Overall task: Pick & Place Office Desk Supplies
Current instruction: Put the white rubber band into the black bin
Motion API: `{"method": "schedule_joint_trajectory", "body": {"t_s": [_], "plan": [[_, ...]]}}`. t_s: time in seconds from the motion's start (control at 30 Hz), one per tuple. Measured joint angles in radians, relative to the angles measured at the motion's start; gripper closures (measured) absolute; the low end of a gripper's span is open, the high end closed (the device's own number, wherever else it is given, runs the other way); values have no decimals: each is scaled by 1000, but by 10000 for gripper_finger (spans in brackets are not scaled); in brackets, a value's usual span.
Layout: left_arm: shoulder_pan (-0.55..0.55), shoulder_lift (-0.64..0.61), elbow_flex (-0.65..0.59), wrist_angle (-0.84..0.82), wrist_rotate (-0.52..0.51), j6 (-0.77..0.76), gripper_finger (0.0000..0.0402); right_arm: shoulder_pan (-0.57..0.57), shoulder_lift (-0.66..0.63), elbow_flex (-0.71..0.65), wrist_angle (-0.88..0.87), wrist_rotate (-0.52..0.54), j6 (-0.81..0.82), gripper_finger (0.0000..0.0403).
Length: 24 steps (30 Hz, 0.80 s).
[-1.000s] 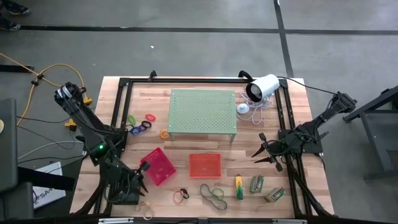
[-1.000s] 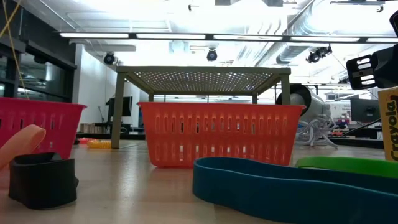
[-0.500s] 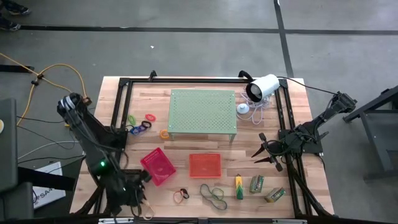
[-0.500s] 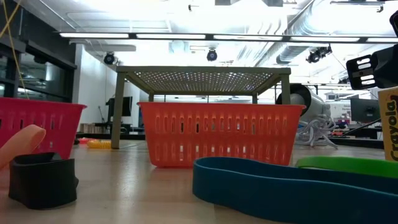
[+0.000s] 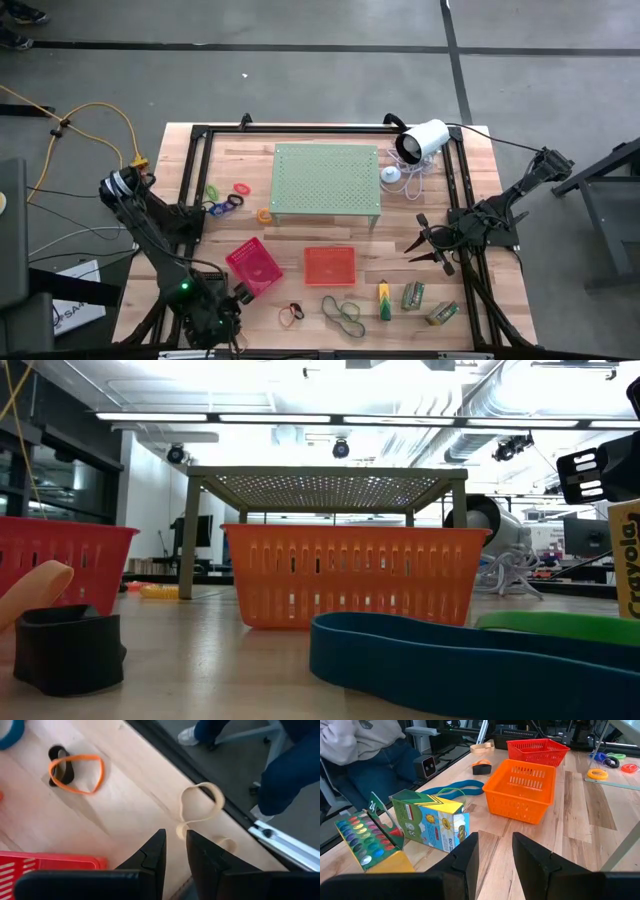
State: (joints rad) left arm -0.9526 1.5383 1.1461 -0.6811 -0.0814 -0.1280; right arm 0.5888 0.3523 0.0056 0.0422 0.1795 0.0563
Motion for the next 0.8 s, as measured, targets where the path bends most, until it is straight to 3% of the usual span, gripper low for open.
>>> {"method": "schedule_joint_trajectory", "body": {"t_s": [0.3,0.8], "plan": [[15,77,8,-7,9,-22,332,0,0,0,0,0,0,296],[-10,239,155,-120,46,-67,332,0,0,0,0,0,0,296]]}}
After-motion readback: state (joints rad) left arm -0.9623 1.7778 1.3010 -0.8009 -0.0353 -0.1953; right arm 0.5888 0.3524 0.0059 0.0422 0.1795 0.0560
